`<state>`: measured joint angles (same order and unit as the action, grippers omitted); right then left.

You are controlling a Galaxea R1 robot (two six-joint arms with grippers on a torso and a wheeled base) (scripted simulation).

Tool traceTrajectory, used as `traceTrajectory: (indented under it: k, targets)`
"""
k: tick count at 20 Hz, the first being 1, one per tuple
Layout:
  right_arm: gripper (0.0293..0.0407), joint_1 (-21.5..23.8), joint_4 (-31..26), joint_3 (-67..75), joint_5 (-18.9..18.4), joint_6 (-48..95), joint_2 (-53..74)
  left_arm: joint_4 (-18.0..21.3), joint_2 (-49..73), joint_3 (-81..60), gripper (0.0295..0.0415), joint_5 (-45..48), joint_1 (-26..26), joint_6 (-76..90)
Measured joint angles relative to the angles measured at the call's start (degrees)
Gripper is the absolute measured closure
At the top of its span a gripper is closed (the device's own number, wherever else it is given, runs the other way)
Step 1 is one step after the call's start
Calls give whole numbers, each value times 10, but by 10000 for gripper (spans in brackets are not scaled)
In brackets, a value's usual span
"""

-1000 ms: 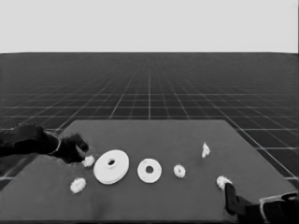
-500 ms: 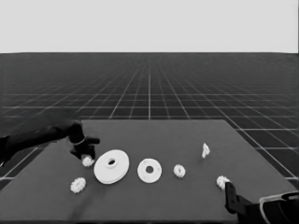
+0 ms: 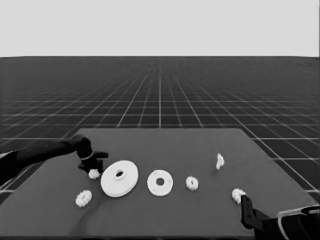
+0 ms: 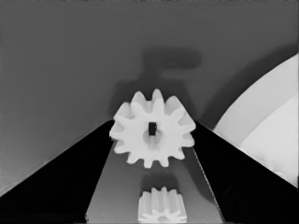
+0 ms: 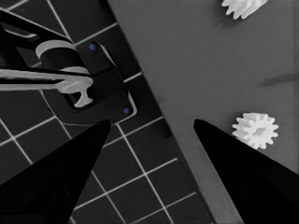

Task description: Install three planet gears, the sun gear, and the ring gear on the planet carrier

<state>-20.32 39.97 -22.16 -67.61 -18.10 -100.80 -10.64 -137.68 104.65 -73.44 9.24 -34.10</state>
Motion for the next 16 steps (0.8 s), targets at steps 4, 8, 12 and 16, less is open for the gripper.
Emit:
traceTrajectory:
  k: [4, 8, 12, 16]
  targets:
    - [315, 0, 0, 0, 0, 0, 0, 0, 0, 0, 398, 0, 0, 0]
    - [315, 0, 0, 0, 0, 0, 0, 0, 0, 0, 398, 0, 0, 0]
    - [315, 0, 0, 0, 0, 0, 0, 46, 43, -85, 398, -81, -93, -31]
    - [315, 0, 0, 0, 0, 0, 0, 53, 44, -87, 398, -90, -104, -31]
